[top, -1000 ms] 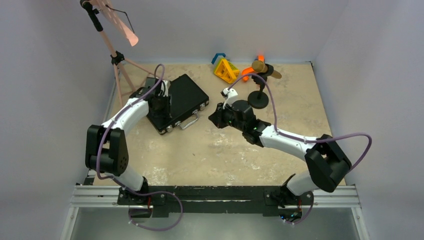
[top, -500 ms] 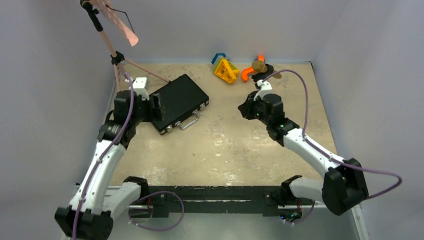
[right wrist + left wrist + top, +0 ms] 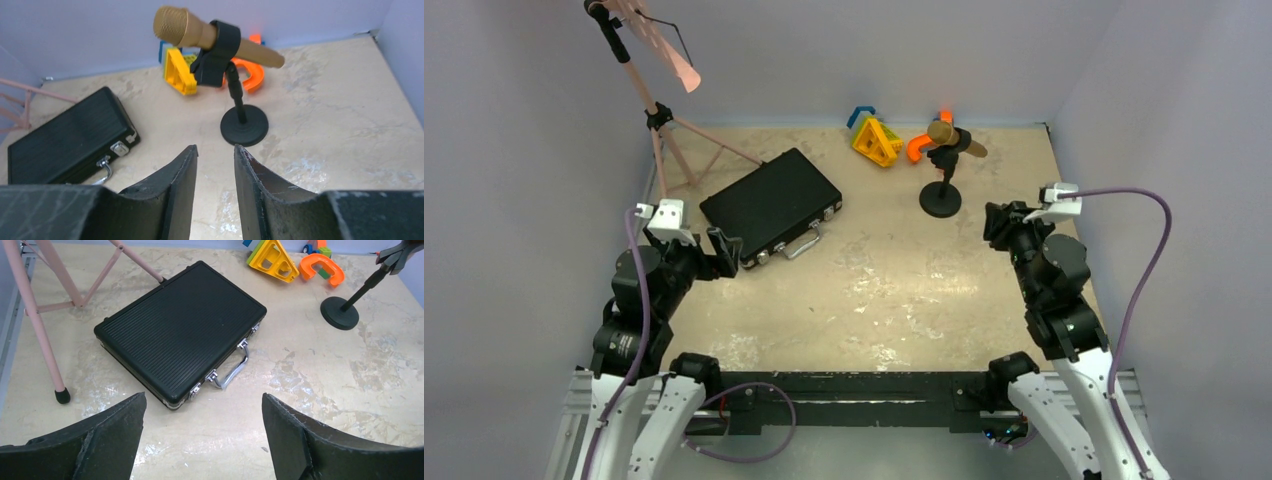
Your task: Pack up texas hold em set
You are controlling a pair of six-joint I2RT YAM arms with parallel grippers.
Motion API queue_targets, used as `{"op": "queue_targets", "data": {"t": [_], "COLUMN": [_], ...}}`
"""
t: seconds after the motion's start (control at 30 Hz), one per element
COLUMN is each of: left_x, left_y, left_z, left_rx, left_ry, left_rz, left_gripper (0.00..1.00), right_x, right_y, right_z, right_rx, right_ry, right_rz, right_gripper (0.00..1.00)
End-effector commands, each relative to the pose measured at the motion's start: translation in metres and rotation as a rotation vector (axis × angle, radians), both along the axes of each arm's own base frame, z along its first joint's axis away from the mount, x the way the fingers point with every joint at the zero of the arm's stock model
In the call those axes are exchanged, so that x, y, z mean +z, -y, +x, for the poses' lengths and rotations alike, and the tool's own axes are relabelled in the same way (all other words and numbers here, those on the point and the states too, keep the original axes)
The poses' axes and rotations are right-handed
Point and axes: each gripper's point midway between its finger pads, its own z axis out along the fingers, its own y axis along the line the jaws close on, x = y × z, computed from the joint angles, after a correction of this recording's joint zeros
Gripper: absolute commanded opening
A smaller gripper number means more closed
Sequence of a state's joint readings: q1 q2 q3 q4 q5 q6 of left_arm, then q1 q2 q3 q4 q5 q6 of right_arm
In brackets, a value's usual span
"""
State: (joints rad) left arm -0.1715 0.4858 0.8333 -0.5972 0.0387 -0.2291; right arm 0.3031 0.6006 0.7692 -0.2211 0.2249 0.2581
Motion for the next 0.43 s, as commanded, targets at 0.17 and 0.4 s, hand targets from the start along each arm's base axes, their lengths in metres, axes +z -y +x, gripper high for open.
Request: {"op": "queue_targets", "data": {"t": [0.17, 0.4], "left_x": [0.012, 0.013], "left_y": [0.003, 0.002], "left_z": [-0.003, -0.005], "left_rx": [0.002, 0.009], "left_ry": [0.052, 0.061], "left_rz": [-0.061, -0.063], "left_gripper": [0.89, 0.90], "right_x": [0.015, 0.018], "right_y": [0.029, 0.030], "right_z": [-0.019, -0.022], "right_rx": [-0.113, -0.112], "right_ry": [0.062, 0.076], "right_rz": [-0.033, -0.032], "right_gripper": [0.38, 0.38]}}
